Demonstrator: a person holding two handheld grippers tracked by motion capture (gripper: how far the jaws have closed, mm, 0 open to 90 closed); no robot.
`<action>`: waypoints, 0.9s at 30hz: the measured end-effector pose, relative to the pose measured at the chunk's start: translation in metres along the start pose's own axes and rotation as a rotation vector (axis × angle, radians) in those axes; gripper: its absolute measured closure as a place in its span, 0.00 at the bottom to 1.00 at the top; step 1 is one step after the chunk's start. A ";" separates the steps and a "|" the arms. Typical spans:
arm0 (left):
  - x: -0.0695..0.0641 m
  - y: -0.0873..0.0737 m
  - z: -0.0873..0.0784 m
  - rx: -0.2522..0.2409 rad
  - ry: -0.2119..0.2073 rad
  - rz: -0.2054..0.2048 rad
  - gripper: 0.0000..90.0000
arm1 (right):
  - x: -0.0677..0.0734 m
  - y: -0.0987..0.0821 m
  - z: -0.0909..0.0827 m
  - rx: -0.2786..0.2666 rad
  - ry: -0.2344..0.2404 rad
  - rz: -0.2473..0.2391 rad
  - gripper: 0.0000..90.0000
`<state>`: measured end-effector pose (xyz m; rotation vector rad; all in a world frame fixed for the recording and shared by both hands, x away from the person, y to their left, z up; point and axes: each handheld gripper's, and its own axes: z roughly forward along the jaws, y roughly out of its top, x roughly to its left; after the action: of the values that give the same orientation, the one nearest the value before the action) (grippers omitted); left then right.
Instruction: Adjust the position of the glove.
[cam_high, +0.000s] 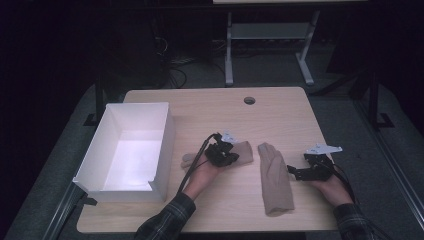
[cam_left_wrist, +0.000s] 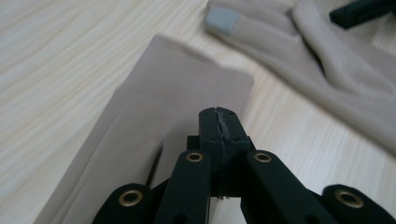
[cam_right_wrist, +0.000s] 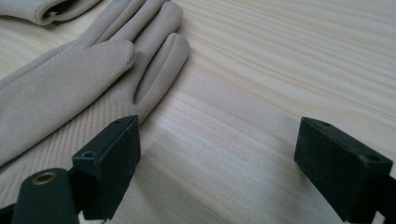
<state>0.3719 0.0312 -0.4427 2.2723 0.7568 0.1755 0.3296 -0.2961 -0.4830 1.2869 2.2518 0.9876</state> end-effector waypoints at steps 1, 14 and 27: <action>0.000 0.004 0.004 0.005 -0.002 0.004 1.00 | 0.000 0.000 0.000 0.000 0.000 -0.001 0.16; 0.000 0.015 0.040 0.056 -0.020 -0.008 1.00 | 0.000 0.000 0.000 0.003 0.007 -0.002 0.16; -0.016 0.001 0.028 0.069 -0.073 0.042 1.00 | 0.001 0.000 0.000 0.005 0.008 -0.001 0.16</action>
<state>0.3688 0.0044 -0.4608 2.3480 0.6880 0.0868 0.3295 -0.2953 -0.4827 1.2863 2.2622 0.9895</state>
